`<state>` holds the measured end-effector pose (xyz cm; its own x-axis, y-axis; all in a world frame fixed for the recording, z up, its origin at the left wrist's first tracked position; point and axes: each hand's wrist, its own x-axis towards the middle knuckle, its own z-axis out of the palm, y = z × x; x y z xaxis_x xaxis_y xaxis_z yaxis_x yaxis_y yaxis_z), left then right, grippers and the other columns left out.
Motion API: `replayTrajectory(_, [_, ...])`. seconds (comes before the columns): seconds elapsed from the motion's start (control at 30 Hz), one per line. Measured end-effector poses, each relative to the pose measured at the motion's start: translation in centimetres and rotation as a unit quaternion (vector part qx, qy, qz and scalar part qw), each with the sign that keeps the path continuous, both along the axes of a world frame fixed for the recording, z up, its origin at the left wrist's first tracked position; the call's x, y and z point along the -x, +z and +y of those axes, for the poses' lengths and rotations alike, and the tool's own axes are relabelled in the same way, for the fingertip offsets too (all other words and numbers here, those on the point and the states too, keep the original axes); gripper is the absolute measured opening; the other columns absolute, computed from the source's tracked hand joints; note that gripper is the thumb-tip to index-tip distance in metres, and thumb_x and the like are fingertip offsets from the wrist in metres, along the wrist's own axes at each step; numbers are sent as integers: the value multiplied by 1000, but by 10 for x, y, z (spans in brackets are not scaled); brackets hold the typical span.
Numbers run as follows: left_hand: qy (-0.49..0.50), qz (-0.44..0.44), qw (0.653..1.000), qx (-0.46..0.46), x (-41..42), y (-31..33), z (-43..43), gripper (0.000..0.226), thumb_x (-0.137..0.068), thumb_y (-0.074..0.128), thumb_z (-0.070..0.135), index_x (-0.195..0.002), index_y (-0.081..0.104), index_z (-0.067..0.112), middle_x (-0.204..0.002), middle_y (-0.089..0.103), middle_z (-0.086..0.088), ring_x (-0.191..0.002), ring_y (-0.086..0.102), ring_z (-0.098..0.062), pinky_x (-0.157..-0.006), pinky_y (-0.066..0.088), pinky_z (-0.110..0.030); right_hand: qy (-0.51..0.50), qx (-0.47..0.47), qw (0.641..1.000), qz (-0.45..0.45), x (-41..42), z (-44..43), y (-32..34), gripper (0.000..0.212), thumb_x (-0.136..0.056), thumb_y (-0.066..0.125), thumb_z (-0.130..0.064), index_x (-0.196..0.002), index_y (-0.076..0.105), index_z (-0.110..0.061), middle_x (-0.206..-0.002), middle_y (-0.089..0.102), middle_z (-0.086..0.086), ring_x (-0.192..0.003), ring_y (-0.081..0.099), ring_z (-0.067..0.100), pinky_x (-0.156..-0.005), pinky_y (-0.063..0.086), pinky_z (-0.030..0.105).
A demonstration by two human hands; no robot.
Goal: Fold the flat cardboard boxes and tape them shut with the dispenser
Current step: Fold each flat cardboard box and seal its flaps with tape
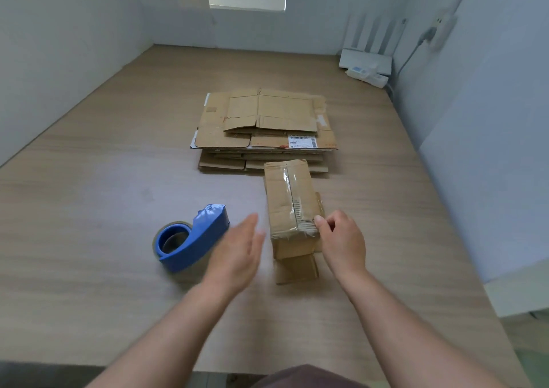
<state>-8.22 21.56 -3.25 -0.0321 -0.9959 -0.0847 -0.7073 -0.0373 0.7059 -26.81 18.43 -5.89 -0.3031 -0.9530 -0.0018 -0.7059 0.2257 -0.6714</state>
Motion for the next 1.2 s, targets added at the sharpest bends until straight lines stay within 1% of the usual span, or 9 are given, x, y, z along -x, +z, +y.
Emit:
replayTrajectory(0.07, [-8,104,993,-57,28,2,3,42,-105,31,30,-144,40,20,-130,49,12,-131,43,-13,-89,28,-12,7,-3,1000,9,2,0,3,28,-95,52,-31,-72,47,-15,-81,53,1,-81,49,21,-65,30,31])
replayTrajectory(0.17, [71,169,980,-84,42,-3,-5,40,-105,27,33,-137,47,18,-117,46,16,-120,47,-10,-91,33,-20,35,-39,998,45,1,-1,9,34,-98,42,-39,-74,46,-15,-84,52,2,-86,49,24,-66,34,32])
replayTrajectory(0.33, [121,-9,989,-88,52,-20,-17,43,-99,33,50,-106,58,15,-102,67,-5,-97,60,-27,-83,50,-39,44,-101,980,168,-18,-1,20,72,-83,42,-73,-113,51,-8,-117,57,8,-114,51,28,-88,42,37])
replayTrajectory(0.5, [163,84,981,-55,50,-22,-16,25,-97,47,38,-98,67,24,-95,70,3,-94,61,-20,-83,50,-35,67,-102,992,-14,-6,-8,12,36,-90,55,-50,-83,45,-15,-86,55,3,-86,51,25,-69,36,33])
replayTrajectory(0.67, [197,200,957,-80,45,-20,-16,35,-98,45,29,-69,62,40,-86,69,8,-94,62,-19,-91,51,-42,95,-83,986,-107,12,-12,11,35,-95,52,-30,-65,41,-15,-67,47,-2,-72,45,20,-58,31,30])
replayTrajectory(0.77, [126,74,987,-68,42,-18,-16,35,-101,35,39,-90,64,23,-99,69,-6,-93,58,-21,-85,48,-34,151,-92,981,-80,22,-11,15,34,-95,51,-38,-70,46,-15,-70,51,-1,-75,49,22,-63,35,34])
replayTrajectory(0.87, [42,-42,995,-75,38,-17,-19,51,-89,42,65,-119,58,28,-106,69,3,-99,61,-18,-81,51,-33,213,-102,968,84,26,-10,20,44,-82,60,-60,-78,44,-19,-77,52,-5,-74,49,18,-60,33,33])
replayTrajectory(0.97, [-1,-164,984,-70,34,-18,-23,50,-91,46,61,-126,51,27,-110,68,1,-100,62,-20,-82,53,-33,242,-69,952,175,25,-12,22,42,-85,58,-56,-85,40,-18,-89,51,-2,-86,49,20,-67,30,30])
replayTrajectory(1.2, [-89,-127,985,-79,16,-16,-26,42,-103,38,35,-144,34,36,-122,64,3,-103,61,-16,-86,52,-28,294,-54,948,112,38,-12,17,21,-94,56,-30,-84,43,-16,-87,50,2,-83,45,21,-69,31,30])
